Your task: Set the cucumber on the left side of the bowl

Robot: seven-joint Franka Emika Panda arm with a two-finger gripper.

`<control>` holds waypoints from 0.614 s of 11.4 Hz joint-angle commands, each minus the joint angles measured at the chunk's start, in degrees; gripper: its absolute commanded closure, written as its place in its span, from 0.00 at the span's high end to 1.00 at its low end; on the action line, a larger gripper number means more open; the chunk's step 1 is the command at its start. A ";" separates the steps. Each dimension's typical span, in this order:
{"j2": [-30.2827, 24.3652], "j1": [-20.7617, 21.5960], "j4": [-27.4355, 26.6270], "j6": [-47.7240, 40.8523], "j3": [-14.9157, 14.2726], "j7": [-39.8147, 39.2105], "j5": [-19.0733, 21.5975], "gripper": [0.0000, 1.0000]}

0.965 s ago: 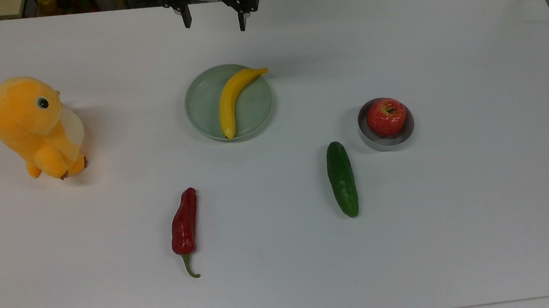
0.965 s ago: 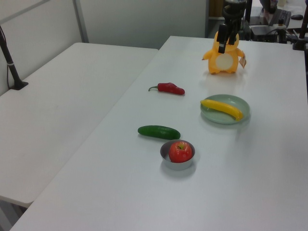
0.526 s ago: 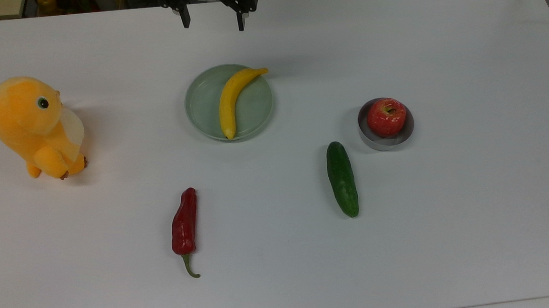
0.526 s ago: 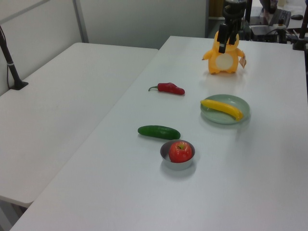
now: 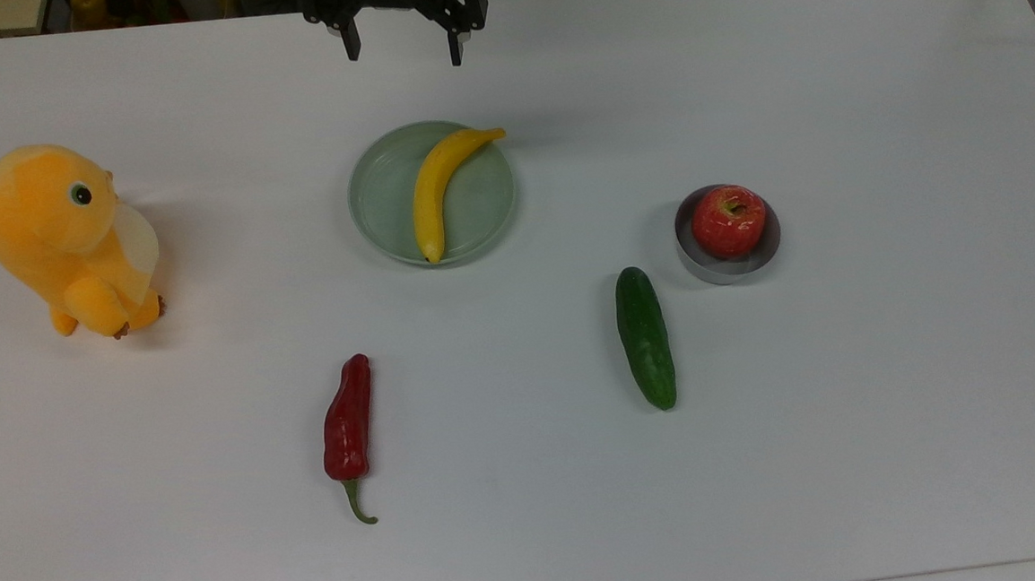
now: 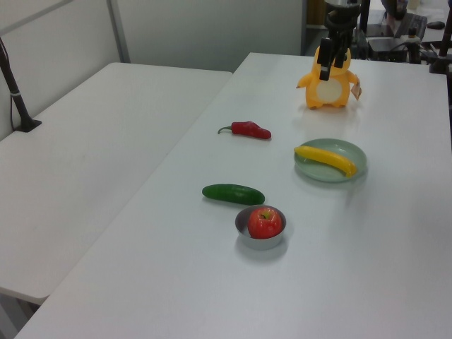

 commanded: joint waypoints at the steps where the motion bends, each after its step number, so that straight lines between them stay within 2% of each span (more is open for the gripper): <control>1: 0.46 0.41 -1.10 3.55 -0.26 -1.29 -0.12 1.00; 7: 1.78 0.59 -0.83 6.71 -0.26 -1.11 -0.12 1.00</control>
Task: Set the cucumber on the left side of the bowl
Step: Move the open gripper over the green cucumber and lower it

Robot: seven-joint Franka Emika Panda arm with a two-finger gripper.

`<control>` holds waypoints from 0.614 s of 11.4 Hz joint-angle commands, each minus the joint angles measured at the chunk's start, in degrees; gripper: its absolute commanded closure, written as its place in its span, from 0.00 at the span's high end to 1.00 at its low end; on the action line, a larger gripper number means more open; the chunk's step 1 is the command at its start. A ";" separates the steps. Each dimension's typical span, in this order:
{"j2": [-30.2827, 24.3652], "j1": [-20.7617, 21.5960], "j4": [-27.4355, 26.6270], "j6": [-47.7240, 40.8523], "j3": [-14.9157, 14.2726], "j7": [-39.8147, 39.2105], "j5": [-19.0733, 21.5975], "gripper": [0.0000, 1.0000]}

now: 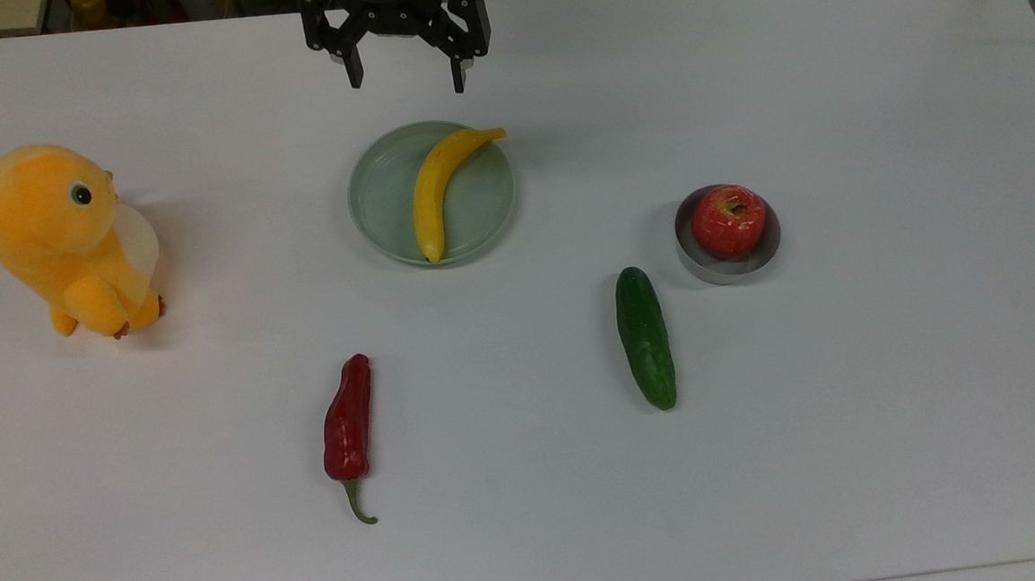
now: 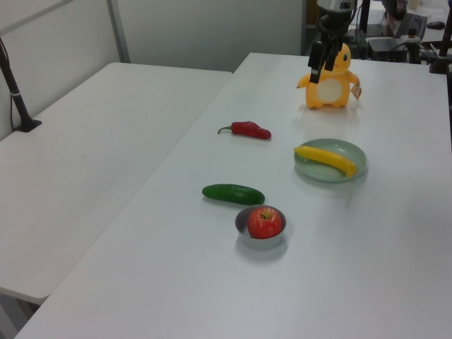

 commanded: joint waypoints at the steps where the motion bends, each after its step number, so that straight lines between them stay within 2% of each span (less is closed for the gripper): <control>1: 1.01 0.79 -0.59 2.53 -0.32 -0.44 0.05 1.00; 4: 3.11 0.88 -0.41 4.90 -0.06 -0.17 1.02 1.00; 6: 4.44 1.31 -0.93 12.35 1.16 0.35 0.93 1.00; 7: 6.45 1.40 -0.59 13.34 1.70 0.53 1.02 1.00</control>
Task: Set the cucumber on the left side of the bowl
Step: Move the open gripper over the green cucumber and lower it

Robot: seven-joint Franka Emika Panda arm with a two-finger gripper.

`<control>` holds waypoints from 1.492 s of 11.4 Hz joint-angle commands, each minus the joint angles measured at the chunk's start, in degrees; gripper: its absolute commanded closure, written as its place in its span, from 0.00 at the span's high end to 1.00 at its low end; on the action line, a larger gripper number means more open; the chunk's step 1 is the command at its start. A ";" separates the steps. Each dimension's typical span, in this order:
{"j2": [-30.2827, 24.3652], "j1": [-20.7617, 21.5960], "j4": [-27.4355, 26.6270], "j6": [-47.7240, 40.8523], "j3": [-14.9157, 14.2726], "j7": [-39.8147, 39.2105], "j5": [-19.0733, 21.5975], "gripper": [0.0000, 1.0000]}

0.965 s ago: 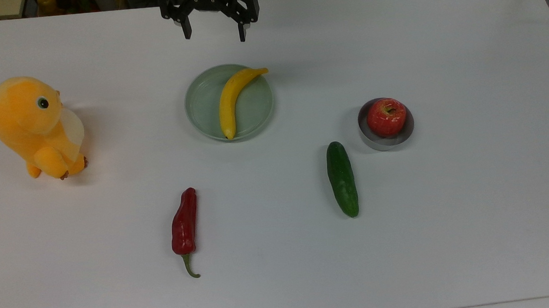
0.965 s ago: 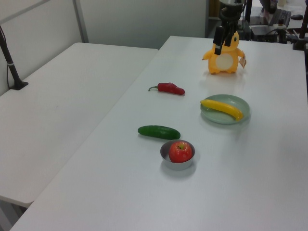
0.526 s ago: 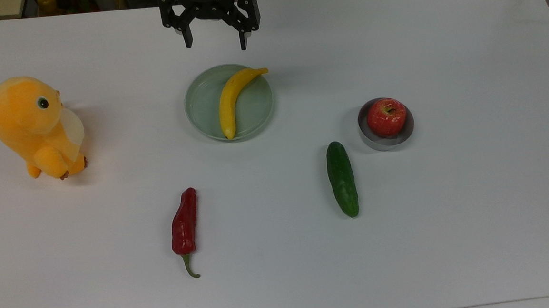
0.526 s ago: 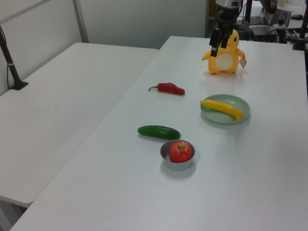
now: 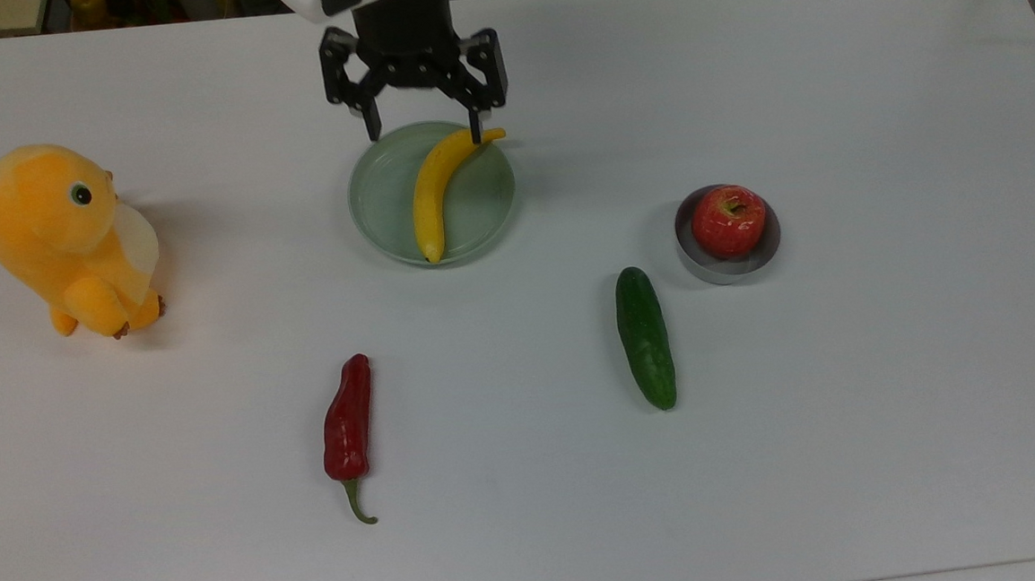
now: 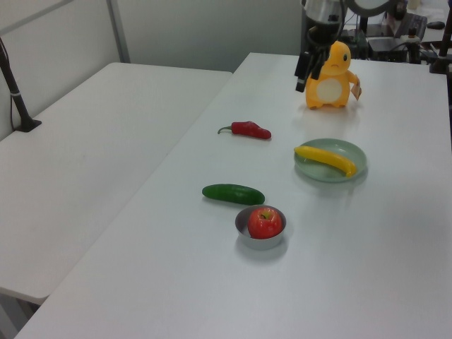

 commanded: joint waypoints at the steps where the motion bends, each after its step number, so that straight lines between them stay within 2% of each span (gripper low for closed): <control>1: 3.99 0.42 -0.46 6.25 3.28 1.54 0.82 1.00; 3: 7.07 0.50 -0.46 14.93 6.46 7.49 0.47 1.00; 5: 10.41 1.99 -0.37 18.91 7.43 11.21 -0.23 1.00; 7: 13.31 4.19 -0.19 21.46 7.44 12.36 -0.32 1.00; 9: 18.22 5.86 5.06 21.91 7.44 14.28 -0.85 1.00; 10: 20.07 6.65 5.86 22.26 7.44 15.17 -2.50 1.00; 12: 22.19 7.27 6.75 24.28 7.44 16.93 -4.80 1.00; 17: 26.94 9.12 8.33 27.54 7.44 16.93 -6.92 1.00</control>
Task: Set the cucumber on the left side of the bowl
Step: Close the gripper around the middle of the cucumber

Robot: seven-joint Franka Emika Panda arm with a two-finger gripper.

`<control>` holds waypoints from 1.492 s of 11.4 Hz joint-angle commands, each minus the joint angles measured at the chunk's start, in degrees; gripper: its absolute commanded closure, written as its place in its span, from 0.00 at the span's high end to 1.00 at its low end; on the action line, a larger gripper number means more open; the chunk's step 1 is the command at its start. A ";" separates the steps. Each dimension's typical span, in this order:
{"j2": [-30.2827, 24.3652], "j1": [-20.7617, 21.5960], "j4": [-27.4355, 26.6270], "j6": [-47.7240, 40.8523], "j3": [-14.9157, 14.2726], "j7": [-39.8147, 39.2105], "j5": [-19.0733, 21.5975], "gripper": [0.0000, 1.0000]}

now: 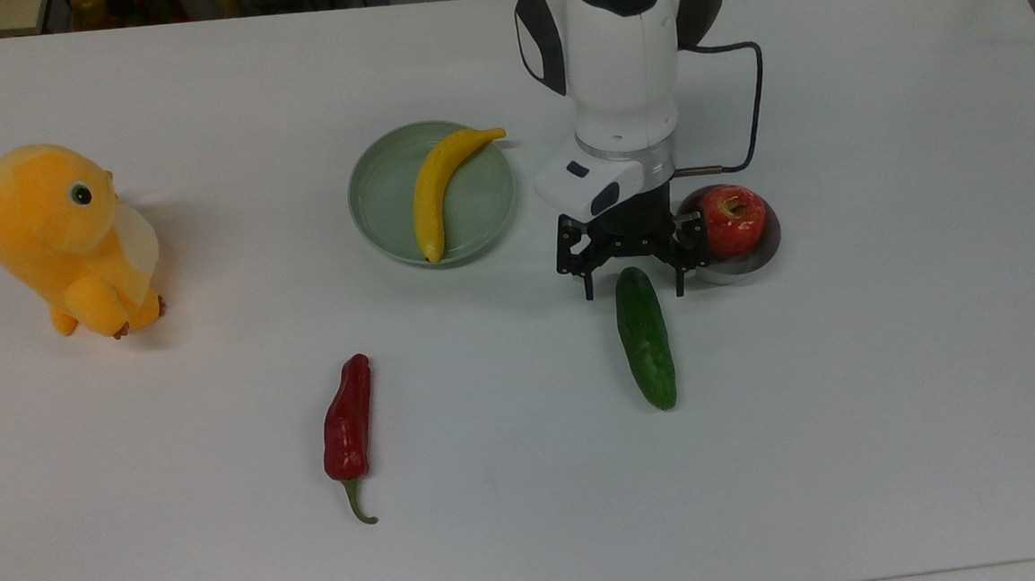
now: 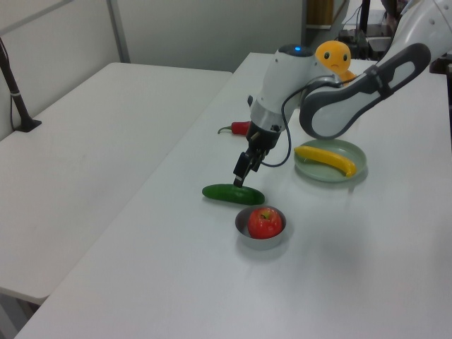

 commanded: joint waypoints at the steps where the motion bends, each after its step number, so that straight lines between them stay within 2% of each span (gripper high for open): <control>1: 3.36 1.17 2.57 0.93 -0.27 1.22 -1.62 1.00; 4: 5.03 1.96 3.45 1.46 -0.27 1.22 -3.02 1.00; 5: 5.47 1.96 3.62 1.55 -0.27 1.22 -3.89 0.94; 6: 5.73 1.96 3.80 1.55 -0.27 1.22 -5.03 0.73; 7: 5.82 1.96 3.80 1.55 -0.35 1.31 -5.31 0.58; 8: 5.82 1.88 3.71 2.16 -0.35 1.31 -5.31 0.38; 9: 5.82 1.79 3.62 3.38 -0.35 1.22 -5.31 0.27; 14: 5.30 1.35 3.62 3.74 -0.44 1.22 -5.31 0.26; 17: -1.09 0.56 1.87 3.39 -0.35 1.48 -4.70 0.26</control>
